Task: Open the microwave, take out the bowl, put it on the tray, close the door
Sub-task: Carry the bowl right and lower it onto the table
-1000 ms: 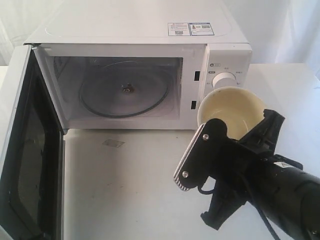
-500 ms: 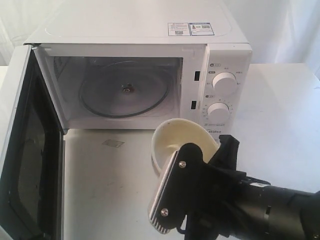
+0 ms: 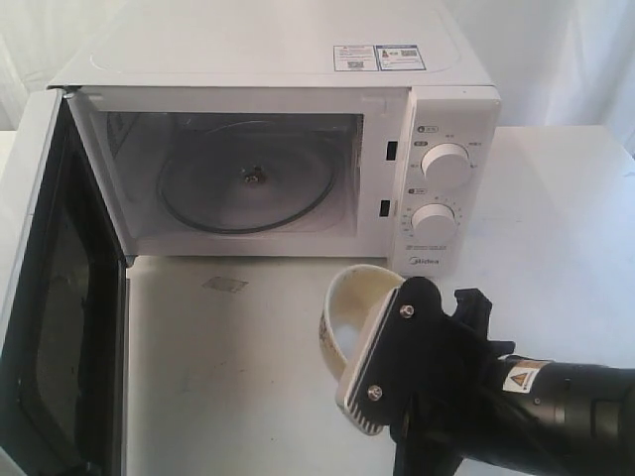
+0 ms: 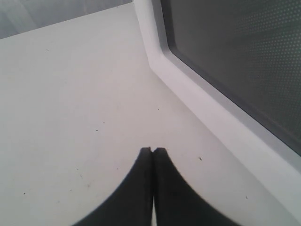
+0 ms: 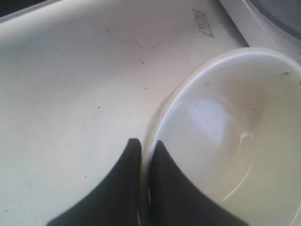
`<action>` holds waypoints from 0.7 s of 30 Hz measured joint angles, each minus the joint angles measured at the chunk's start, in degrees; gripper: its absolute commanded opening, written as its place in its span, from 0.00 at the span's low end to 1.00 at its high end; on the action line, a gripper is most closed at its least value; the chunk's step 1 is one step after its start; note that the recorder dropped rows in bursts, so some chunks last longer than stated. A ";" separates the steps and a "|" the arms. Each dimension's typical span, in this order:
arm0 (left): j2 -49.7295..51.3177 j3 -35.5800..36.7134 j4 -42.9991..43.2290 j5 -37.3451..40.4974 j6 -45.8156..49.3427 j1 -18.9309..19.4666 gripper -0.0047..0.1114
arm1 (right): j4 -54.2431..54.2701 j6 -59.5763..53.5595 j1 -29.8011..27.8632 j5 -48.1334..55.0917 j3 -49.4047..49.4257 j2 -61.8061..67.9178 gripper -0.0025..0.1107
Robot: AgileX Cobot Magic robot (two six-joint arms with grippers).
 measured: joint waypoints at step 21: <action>0.00 0.00 0.00 0.00 0.00 0.00 0.04 | -58.77 43.76 -5.69 31.70 -8.74 0.88 0.02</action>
